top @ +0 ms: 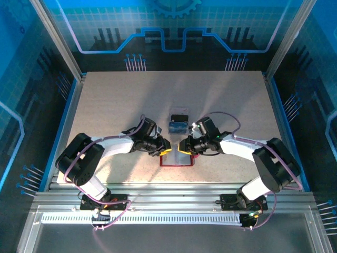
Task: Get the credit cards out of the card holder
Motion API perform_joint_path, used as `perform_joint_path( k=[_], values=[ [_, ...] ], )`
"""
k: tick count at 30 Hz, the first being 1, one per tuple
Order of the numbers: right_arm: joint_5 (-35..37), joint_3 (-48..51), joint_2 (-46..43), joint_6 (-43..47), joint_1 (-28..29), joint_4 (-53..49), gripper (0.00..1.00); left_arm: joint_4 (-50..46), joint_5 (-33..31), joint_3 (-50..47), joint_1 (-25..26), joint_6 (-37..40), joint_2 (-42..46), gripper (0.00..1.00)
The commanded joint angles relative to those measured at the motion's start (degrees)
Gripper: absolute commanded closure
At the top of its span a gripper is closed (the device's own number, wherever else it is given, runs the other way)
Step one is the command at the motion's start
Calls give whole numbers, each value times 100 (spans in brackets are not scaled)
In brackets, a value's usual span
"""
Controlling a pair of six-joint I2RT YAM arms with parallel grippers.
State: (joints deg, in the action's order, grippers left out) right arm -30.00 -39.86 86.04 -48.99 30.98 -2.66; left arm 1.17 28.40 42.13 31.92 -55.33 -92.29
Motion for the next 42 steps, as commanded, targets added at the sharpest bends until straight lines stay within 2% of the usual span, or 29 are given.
perform_joint_path(
  k=[1, 17, 42],
  values=[
    [51, -19, -245, 253, -226, -417, 73, -190, 192, 203, 85, 94, 158, 73],
    [21, 344, -1058, 557, -991, -927, 73, -195, 181, 842, 528, 35, -407, 59],
    [-51, 550, -1299, 635, -1193, -991, 73, 40, 212, 1210, 886, -127, -1217, 58]
  ],
)
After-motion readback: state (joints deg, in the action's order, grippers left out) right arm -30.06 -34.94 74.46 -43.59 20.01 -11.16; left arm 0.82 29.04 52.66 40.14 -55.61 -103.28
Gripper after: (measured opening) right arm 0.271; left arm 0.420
